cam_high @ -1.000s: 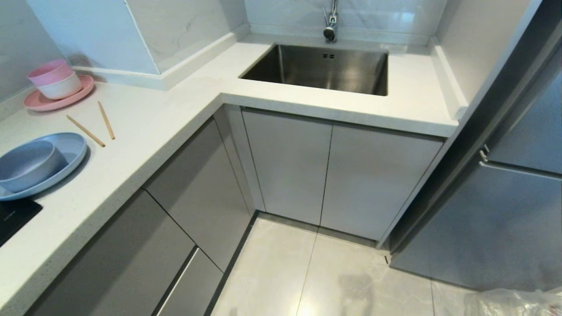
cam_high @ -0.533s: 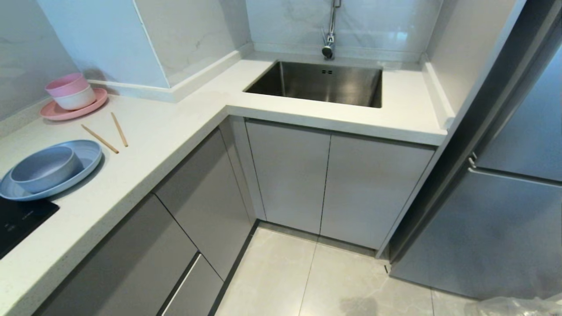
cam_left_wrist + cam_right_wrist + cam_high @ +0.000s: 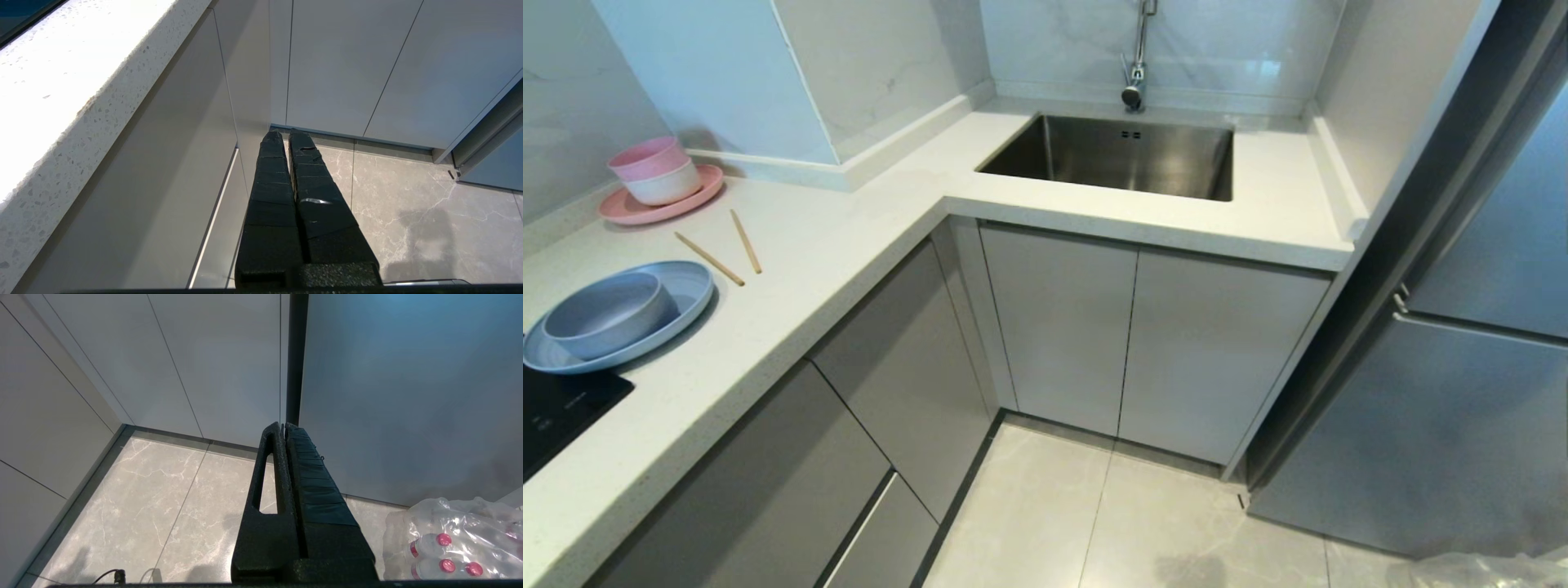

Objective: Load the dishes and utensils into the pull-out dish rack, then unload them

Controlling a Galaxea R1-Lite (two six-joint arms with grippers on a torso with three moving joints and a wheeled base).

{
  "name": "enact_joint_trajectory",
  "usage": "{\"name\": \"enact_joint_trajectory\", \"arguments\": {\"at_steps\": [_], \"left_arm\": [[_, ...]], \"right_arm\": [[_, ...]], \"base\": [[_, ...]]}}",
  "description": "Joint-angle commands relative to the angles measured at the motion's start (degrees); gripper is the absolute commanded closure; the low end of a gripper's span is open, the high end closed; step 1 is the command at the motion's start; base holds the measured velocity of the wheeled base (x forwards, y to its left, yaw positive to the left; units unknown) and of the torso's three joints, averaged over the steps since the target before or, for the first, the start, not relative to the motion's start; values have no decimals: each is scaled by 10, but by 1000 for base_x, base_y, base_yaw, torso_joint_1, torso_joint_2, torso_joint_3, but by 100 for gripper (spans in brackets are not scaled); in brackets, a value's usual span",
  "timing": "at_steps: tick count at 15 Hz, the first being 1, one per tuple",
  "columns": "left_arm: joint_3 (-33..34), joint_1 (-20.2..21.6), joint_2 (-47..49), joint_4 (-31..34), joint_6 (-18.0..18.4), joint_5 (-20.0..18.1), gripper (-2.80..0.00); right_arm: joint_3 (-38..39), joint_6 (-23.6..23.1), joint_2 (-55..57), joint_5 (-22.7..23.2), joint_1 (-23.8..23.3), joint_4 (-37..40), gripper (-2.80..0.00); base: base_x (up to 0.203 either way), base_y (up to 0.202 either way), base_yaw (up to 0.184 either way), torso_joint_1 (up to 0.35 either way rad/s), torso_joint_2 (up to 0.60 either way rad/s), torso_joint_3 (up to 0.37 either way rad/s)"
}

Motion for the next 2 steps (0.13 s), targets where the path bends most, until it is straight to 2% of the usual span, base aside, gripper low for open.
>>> {"name": "enact_joint_trajectory", "arguments": {"at_steps": [1,2], "left_arm": [[0,0,0,0,0,0,0],[0,0,0,0,0,0,0]], "right_arm": [[0,0,0,0,0,0,0],[0,0,1,0,0,0,0]], "base": [[0,0,0,0,0,0],[0,0,0,0,0,0]]}}
